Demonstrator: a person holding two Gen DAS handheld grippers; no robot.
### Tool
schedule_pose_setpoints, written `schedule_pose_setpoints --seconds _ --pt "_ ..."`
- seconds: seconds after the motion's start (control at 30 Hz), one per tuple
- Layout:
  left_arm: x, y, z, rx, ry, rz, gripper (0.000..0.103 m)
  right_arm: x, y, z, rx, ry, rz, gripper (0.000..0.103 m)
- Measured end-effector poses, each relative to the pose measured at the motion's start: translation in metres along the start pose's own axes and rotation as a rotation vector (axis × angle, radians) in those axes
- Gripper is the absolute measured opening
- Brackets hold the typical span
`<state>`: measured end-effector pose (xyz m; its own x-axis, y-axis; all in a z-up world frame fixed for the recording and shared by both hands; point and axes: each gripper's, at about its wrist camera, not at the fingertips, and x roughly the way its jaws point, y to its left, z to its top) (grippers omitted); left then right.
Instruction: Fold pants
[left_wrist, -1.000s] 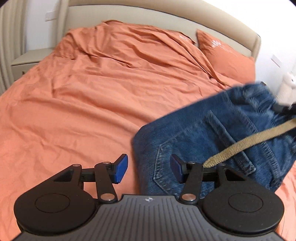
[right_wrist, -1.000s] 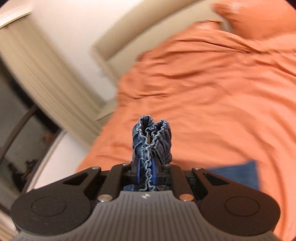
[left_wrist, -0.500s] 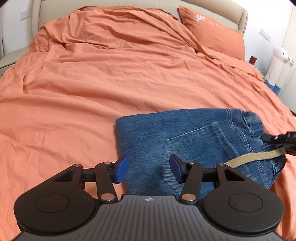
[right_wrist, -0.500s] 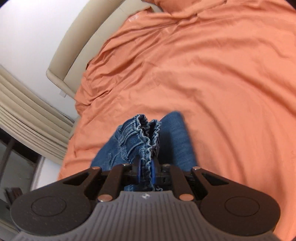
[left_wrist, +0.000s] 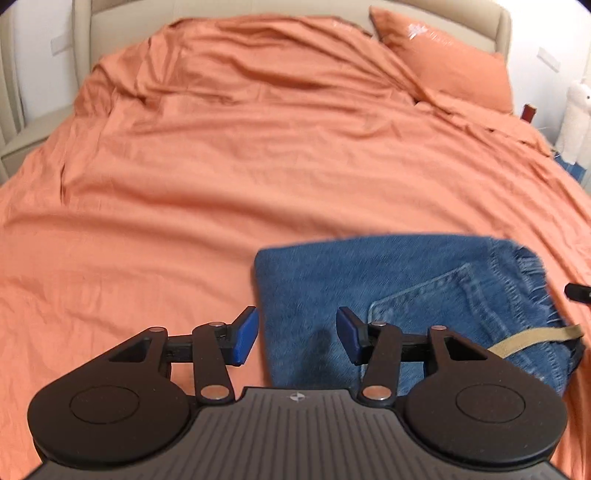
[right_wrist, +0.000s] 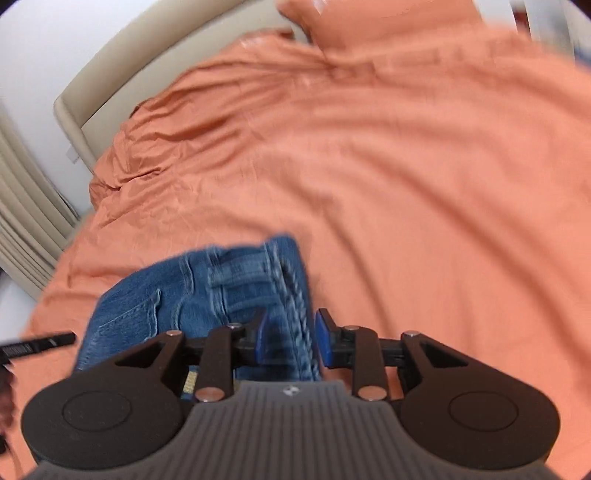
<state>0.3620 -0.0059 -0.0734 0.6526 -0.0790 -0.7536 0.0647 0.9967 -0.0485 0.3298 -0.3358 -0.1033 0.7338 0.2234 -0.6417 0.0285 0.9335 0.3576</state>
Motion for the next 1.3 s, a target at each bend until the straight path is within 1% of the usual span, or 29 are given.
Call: schedule_pose_setpoints --seconds 0.03,0.07,0.13,0.17,0.23,0.27,0.3,0.33,0.37,0.4,0.47,0.53,0.6,0.63,0.67,0.73,0.87,0.93,1.03,1.1,1.17,1.23,1.3 --pt "-0.001 -0.001 0.002 0.005 -0.007 -0.005 0.058 -0.006 0.005 0.003 -0.018 -0.028 0.004 0.021" --pt "0.000 -0.001 0.004 0.009 -0.012 -0.007 0.057 -0.010 0.011 0.006 -0.029 -0.049 0.031 0.018" --pt "0.006 -0.003 0.010 0.002 -0.023 -0.003 0.057 -0.008 0.022 0.011 -0.053 -0.054 0.089 0.013" --pt "0.010 -0.004 0.013 -0.003 -0.028 0.000 0.057 -0.002 0.030 0.013 -0.079 -0.050 0.087 0.014" --pt "0.023 -0.005 0.018 -0.020 -0.018 -0.006 0.056 0.014 0.039 0.018 -0.112 -0.044 0.036 0.013" --pt "0.031 -0.004 0.019 -0.029 -0.005 -0.015 0.054 0.025 0.038 0.020 -0.110 -0.025 0.010 0.013" --pt "0.038 -0.004 0.019 -0.032 0.007 -0.011 0.051 0.036 0.037 0.021 -0.101 0.000 -0.001 0.009" --pt "0.047 -0.003 0.020 -0.040 0.024 -0.005 0.049 0.047 0.033 0.020 -0.094 0.024 -0.018 0.003" --pt "0.055 -0.001 0.019 -0.048 0.037 -0.001 0.049 0.054 0.030 0.019 -0.093 0.042 -0.040 0.001" --pt "0.063 0.001 0.018 -0.056 0.045 0.007 0.049 0.061 0.028 0.017 -0.099 0.055 -0.054 0.000" --pt "0.079 0.005 0.016 -0.066 0.071 0.053 0.050 0.073 0.023 0.014 -0.097 0.085 -0.075 0.003" --pt "0.088 0.011 0.014 -0.089 0.099 0.073 0.052 0.077 0.016 0.012 -0.067 0.094 -0.073 0.003" --pt "0.081 0.015 0.013 -0.103 0.096 0.071 0.052 0.073 0.017 0.013 -0.064 0.097 -0.070 0.004" --pt "0.074 0.015 0.013 -0.097 0.090 0.079 0.051 0.067 0.020 0.014 -0.066 0.096 -0.072 0.006" --pt "0.065 0.015 0.013 -0.081 0.080 0.085 0.050 0.058 0.021 0.014 -0.066 0.088 -0.068 0.006" --pt "0.042 0.011 0.009 -0.032 0.049 0.067 0.051 0.031 0.025 0.011 -0.055 0.051 -0.064 0.010" --pt "-0.010 -0.006 -0.004 0.079 0.004 0.012 0.051 -0.025 0.034 -0.017 -0.017 -0.005 0.007 0.010" --pt "-0.036 -0.017 -0.015 0.124 -0.014 -0.014 0.052 -0.039 0.036 -0.035 -0.009 -0.007 0.004 0.010" --pt "-0.070 -0.033 -0.036 0.190 -0.021 -0.053 0.058 -0.044 0.037 -0.055 -0.026 0.024 0.001 0.010" --pt "-0.083 -0.044 -0.052 0.249 0.000 -0.071 0.058 -0.040 0.037 -0.065 -0.065 0.035 0.000 0.010" --pt "-0.088 -0.056 -0.069 0.311 0.028 -0.067 0.061 -0.029 0.034 -0.075 -0.123 0.034 -0.013 0.009" --pt "-0.089 -0.067 -0.089 0.379 0.071 -0.024 0.063 -0.019 0.027 -0.080 -0.108 0.059 -0.004 0.009" --pt "-0.083 -0.075 -0.105 0.419 0.113 0.034 0.064 -0.019 0.023 -0.081 -0.097 0.051 0.010 0.009"
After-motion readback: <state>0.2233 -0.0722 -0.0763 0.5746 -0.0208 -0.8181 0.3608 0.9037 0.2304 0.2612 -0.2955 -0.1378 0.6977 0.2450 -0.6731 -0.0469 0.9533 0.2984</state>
